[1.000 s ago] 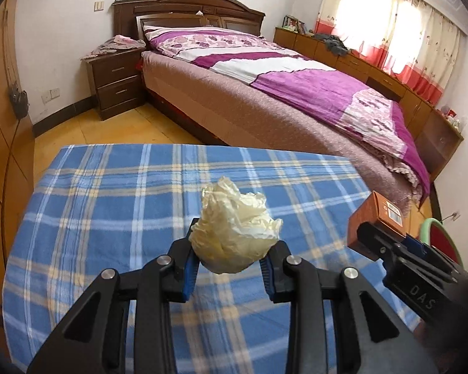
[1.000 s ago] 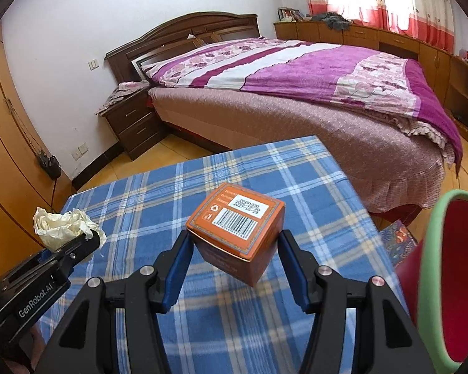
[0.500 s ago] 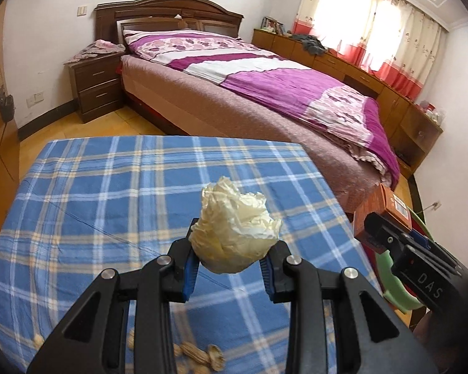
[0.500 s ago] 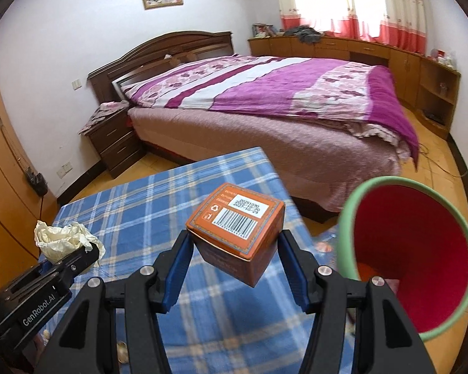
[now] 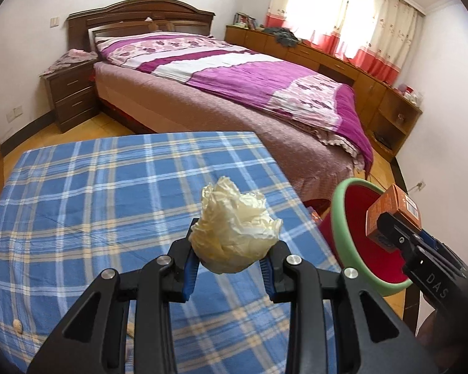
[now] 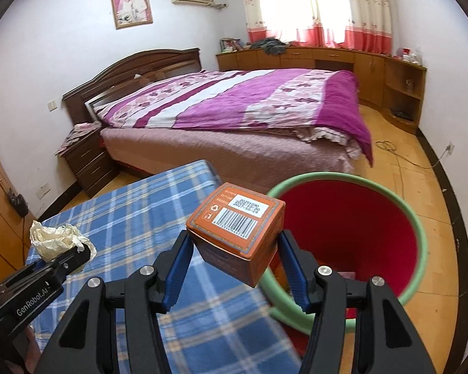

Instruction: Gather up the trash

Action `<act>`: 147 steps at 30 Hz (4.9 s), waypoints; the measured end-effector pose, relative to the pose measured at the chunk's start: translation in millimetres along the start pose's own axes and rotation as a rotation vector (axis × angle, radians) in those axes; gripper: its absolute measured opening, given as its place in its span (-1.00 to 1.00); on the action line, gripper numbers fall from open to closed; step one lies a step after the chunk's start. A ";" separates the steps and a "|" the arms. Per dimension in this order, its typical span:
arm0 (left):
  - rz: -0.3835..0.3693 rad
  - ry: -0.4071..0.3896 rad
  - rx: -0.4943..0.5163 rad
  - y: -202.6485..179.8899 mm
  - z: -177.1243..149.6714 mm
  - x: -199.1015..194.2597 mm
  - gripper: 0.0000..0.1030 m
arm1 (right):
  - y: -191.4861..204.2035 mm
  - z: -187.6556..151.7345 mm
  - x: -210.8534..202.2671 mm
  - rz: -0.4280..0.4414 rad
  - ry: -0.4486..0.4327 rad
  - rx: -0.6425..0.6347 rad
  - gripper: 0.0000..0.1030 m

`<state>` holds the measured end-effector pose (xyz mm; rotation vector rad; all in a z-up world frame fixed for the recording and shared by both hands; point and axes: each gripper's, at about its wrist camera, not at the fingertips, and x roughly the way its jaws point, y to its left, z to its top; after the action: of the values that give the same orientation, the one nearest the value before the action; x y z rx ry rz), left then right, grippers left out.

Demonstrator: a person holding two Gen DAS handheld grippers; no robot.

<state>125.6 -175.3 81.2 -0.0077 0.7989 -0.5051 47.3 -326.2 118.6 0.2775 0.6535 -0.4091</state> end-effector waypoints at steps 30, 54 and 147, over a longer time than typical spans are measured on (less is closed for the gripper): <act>-0.107 0.121 0.225 -132.4 -0.5 69.8 -0.34 | -137.5 -13.1 46.4 -0.168 0.106 0.162 0.15; -0.180 0.200 0.317 -188.7 -4.5 119.9 -0.25 | -169.2 -14.3 36.3 -0.151 0.073 0.196 0.37; 0.336 -0.171 -0.113 47.9 -122.2 -108.6 0.06 | 24.3 -115.4 -98.3 0.149 -0.135 -0.098 0.91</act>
<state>-1.3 -63.6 60.1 -0.0200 0.6433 -0.1385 -73.5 -234.1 96.2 0.2022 0.5155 -0.2497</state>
